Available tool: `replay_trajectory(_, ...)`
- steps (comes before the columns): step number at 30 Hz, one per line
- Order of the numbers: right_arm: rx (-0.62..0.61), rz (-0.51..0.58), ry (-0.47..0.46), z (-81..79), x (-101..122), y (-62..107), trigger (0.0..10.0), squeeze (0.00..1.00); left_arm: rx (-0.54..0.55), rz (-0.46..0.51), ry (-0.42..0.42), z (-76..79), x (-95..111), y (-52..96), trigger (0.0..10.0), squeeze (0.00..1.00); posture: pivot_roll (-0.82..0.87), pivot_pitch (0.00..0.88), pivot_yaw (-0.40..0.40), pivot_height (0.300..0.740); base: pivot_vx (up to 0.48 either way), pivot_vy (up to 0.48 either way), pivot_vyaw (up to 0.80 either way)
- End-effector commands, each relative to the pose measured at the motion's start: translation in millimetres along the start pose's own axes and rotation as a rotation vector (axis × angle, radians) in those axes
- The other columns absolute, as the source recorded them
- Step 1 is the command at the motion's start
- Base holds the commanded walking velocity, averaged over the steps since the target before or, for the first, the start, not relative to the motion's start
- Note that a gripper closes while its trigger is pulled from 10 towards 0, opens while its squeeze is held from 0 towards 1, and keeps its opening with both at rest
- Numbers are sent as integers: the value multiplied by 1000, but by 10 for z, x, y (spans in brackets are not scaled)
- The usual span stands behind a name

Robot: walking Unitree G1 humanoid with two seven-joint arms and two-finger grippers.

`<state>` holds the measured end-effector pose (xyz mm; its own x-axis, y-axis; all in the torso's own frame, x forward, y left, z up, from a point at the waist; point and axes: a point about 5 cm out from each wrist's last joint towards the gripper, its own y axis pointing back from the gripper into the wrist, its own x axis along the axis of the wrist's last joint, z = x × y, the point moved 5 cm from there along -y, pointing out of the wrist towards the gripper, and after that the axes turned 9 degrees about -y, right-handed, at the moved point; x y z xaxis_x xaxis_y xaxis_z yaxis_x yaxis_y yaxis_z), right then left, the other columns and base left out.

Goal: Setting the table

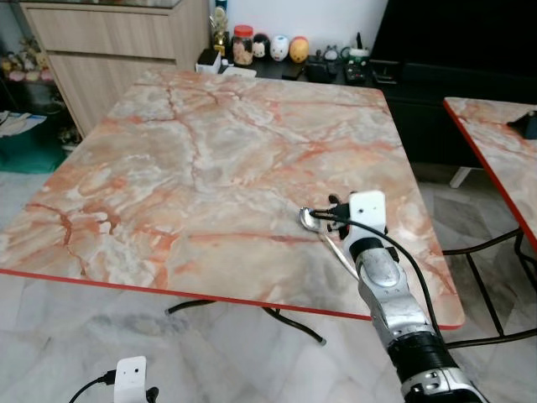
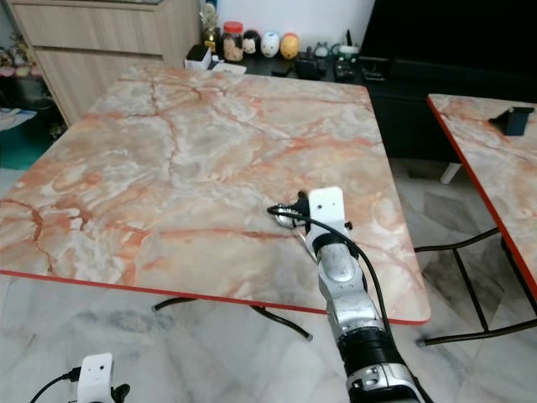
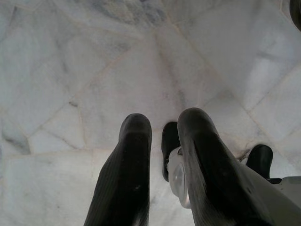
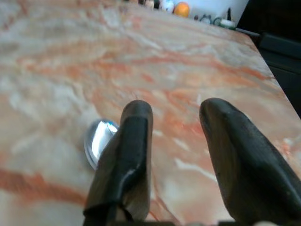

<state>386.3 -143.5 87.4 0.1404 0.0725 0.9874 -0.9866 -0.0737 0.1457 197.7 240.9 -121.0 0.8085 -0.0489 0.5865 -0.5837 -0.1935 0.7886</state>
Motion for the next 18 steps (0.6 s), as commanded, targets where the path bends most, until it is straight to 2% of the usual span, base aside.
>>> replay_trajectory(1, 25, -107, -47, 34, -156, -10, 10000, 1000, -4, -25, -11, 20, -56, 5, 10000, 0, 35, 0, -57, 740, 0, 0, 0)
replay_trajectory(4, 96, -162, -92, -35, -207, -14, 10000, 1000, -4, -24, -10, 21, -52, 5, 10000, 0, 33, 0, -56, 740, 0, 0, 0)
replay_trajectory(8, 124, -185, -130, -61, -214, -21, 10000, 1000, -4, -23, -11, 16, -54, 6, 10000, 0, 37, 0, -55, 740, 0, 0, 0)
replay_trajectory(9, 149, -202, -119, -76, -217, -26, 10000, 894, -2, -22, -12, 11, -55, 7, 10000, 0, 37, 0, -55, 740, 0, 0, 0)
replay_trajectory(10, 159, -215, -103, -77, -227, -31, 10000, 0, -1, -22, -13, 8, -56, 7, 10000, 0, 41, 0, -53, 740, 0, 0, 0)
replay_trajectory(18, 207, -278, -69, -94, -303, -39, 10000, 0, 4, -20, -15, -8, -52, 7, 10000, 0, 46, 0, -52, 740, 0, 0, 0)
